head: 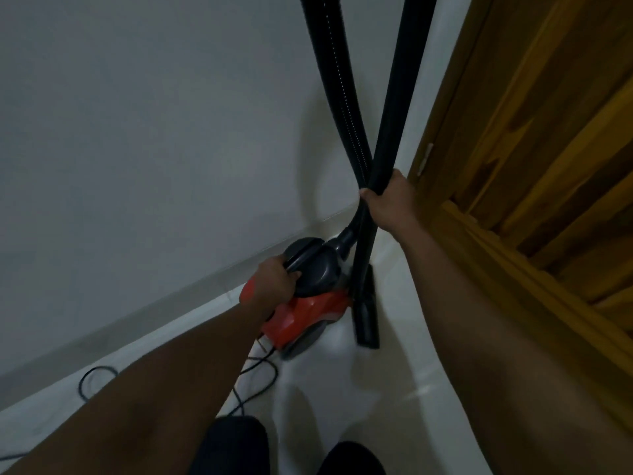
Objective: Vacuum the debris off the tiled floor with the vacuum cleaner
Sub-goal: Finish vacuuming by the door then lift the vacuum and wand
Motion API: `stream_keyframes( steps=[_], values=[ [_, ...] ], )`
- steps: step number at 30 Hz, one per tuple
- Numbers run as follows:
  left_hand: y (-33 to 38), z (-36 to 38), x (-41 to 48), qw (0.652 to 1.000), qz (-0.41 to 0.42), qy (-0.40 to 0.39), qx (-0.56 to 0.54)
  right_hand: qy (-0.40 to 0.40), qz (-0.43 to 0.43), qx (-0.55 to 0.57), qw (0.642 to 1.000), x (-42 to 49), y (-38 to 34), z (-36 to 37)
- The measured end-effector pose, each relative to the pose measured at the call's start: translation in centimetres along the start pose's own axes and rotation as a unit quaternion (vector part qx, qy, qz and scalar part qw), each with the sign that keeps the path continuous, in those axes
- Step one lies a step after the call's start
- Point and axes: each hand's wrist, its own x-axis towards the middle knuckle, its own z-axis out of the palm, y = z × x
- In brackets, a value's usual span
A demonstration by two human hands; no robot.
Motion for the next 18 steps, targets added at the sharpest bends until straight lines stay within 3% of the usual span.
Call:
stream_keyframes(
  steps=[8,18],
  values=[
    [6.2,5.7,11.5,1.0,0.015,-0.016,-0.02,-0.001,0.001,-0.007,1.0,12.8,3.6,-2.9],
    [7.9,10.8,21.2,0.998,-0.003,-0.053,-0.02,-0.074,-0.03,-0.024,0.997,22.5,7.4,-3.4]
  ],
)
